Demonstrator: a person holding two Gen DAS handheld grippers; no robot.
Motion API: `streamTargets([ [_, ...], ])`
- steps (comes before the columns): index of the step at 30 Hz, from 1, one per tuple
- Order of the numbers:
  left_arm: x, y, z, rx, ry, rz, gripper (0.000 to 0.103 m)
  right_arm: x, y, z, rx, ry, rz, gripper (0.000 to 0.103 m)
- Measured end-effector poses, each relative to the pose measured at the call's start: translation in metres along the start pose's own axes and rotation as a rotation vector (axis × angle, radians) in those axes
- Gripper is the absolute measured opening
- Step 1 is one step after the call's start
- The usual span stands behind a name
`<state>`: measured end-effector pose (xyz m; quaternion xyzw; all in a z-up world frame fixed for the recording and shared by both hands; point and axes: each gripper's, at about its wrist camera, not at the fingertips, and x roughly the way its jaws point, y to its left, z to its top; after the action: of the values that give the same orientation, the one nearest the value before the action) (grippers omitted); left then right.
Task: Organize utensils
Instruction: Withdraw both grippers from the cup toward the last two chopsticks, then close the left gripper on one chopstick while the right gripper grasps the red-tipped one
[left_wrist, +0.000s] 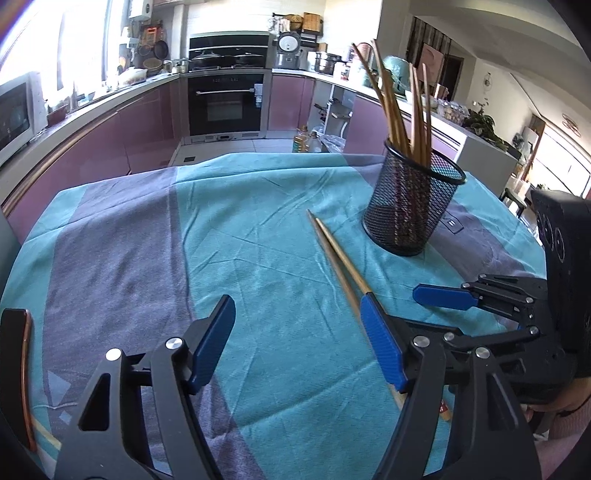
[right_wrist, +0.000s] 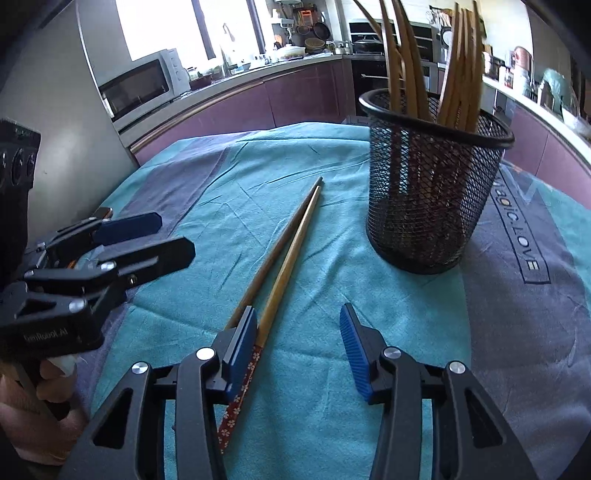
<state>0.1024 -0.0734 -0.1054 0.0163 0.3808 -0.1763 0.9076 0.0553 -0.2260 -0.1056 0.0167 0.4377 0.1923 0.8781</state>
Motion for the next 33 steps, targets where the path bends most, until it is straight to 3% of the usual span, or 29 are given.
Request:
streamTargets([
  [13, 0.019, -0.023, -0.002, 0.070, 0.066, -0.065, 0.054, -0.005, -0.019, 0.000, 0.072, 0.012, 0.051, 0.029],
  [24, 0.046, -0.032, -0.003, 0.076, 0.156, -0.074, 0.037, -0.002, -0.020, 0.004, 0.067, 0.012, 0.053, 0.028],
  [33, 0.047, -0.032, -0.003, 0.061, 0.159, -0.073, 0.032, 0.004, -0.014, 0.008, 0.041, 0.005, 0.022, 0.028],
])
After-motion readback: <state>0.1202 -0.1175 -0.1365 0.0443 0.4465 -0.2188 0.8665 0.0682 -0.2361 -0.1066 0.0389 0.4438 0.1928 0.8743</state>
